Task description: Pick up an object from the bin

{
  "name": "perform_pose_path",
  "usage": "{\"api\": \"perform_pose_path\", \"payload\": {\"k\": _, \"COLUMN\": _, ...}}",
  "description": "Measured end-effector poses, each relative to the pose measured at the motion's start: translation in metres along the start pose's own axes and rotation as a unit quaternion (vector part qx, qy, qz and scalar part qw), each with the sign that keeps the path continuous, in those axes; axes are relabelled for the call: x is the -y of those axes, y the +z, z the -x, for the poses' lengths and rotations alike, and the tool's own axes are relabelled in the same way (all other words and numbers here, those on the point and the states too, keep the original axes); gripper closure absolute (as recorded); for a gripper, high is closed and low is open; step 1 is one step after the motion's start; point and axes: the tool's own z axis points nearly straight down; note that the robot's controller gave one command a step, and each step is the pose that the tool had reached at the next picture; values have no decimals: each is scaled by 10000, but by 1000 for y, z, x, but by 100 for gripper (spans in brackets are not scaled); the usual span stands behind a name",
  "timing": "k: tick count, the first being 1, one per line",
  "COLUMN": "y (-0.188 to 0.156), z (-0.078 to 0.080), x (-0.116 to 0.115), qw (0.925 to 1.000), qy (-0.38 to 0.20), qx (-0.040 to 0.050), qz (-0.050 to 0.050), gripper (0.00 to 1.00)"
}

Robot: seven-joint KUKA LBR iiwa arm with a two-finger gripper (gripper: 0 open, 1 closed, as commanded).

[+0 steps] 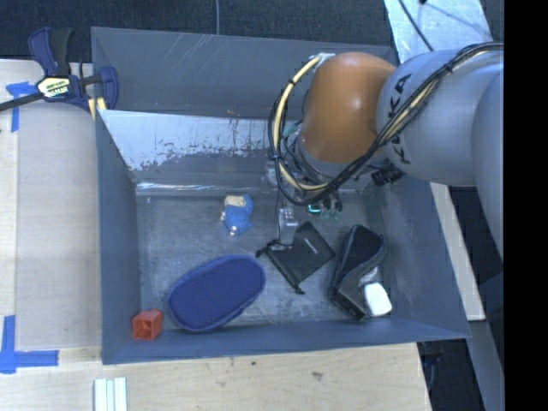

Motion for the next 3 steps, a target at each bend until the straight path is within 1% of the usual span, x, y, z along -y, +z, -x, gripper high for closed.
{"api": "perform_pose_path", "payload": {"k": 1, "y": 68, "z": 18, "x": -44, "qw": 10000, "qy": 42, "qx": 7, "qz": 7, "gripper": 0}}
{"api": "perform_pose_path", "payload": {"k": 2, "y": 63, "z": 20, "x": -41, "qw": 10000, "qy": 61, "qx": 38, "qz": 3, "gripper": 100}}
{"api": "perform_pose_path", "payload": {"k": 3, "y": -87, "z": 4, "x": -32, "qw": 9995, "qy": 320, "qx": 84, "qz": 9, "gripper": 100}}
